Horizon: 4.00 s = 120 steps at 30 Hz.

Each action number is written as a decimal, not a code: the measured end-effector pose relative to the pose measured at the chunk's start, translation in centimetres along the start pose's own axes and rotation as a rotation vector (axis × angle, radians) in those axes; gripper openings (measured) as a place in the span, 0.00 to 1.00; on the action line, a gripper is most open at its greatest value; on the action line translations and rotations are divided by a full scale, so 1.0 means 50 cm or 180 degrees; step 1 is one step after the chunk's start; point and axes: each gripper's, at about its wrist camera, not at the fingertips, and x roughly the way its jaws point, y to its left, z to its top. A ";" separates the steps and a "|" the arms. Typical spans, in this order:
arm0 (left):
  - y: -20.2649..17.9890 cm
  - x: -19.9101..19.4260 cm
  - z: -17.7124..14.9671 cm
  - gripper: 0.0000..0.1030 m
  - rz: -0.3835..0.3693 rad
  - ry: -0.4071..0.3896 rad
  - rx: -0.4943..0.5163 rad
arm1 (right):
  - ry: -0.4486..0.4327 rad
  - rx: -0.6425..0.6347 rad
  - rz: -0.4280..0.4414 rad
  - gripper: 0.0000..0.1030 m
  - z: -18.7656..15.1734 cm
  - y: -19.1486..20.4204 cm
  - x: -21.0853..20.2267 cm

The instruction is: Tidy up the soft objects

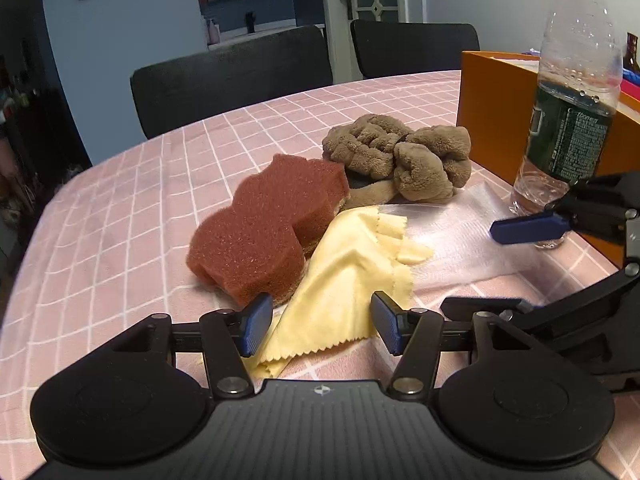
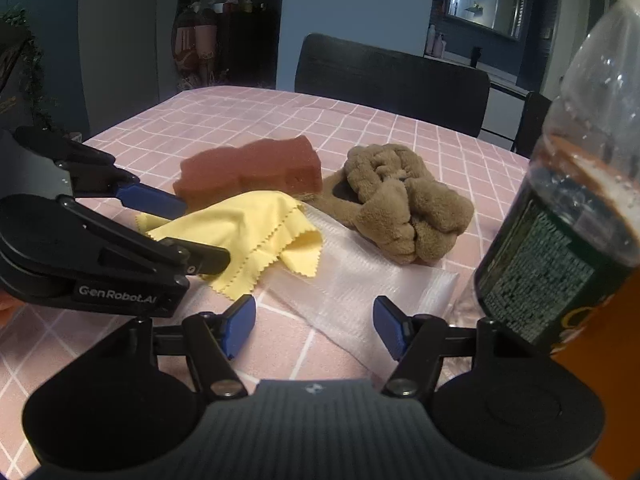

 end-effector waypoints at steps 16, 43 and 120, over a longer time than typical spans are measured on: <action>0.022 -0.050 -0.023 0.03 -0.0027 -0.0112 -0.0523 | -0.0020 0.0134 -0.0072 0.00 0.002 -0.003 0.027; -0.132 -0.266 -0.175 0.71 0.0159 -0.0175 -0.0371 | -0.0144 0.0014 -0.0025 0.79 -0.188 0.021 -0.251; -0.466 -0.303 0.184 0.04 -0.0545 -0.1284 0.0563 | -0.0633 0.0904 -0.0519 0.00 -0.068 -0.337 -0.584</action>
